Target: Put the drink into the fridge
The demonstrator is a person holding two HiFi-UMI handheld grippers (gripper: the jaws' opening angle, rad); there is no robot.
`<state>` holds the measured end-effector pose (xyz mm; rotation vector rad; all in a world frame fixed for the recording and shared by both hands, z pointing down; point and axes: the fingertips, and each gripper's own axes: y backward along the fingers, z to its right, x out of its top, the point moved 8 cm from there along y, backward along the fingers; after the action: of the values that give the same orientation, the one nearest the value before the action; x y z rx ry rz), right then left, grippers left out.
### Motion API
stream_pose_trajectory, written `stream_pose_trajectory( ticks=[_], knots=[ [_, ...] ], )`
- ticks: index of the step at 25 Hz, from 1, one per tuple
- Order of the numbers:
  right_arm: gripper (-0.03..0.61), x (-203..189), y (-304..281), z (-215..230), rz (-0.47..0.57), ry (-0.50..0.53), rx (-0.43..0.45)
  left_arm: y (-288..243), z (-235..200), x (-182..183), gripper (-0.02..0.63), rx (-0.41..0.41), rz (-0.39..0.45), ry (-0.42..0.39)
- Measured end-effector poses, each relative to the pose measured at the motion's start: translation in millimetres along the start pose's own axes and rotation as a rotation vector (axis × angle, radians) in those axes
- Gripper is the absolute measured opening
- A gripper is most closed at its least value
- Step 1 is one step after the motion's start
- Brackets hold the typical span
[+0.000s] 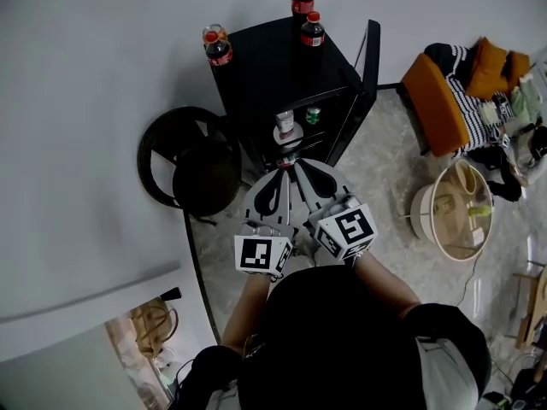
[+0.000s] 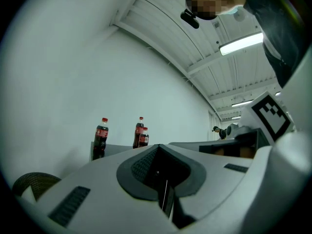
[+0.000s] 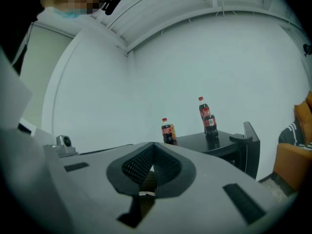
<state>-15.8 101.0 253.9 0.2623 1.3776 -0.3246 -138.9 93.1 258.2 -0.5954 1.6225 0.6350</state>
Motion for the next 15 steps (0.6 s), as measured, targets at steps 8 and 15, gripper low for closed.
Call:
stream_pose_trajectory(
  ticks=[8, 15],
  knots=[
    [0.014, -1.0, 4.6, -1.6, 0.003, 0.009, -0.036, 4.0, -9.9, -0.1, 0.009, 0.0, 0.009, -0.001],
    [0.014, 2.8, 12.1, 16.3, 0.01, 0.003, -0.089, -9.4, -0.2, -3.2, 0.009, -0.032, 0.004, 0.002]
  ],
)
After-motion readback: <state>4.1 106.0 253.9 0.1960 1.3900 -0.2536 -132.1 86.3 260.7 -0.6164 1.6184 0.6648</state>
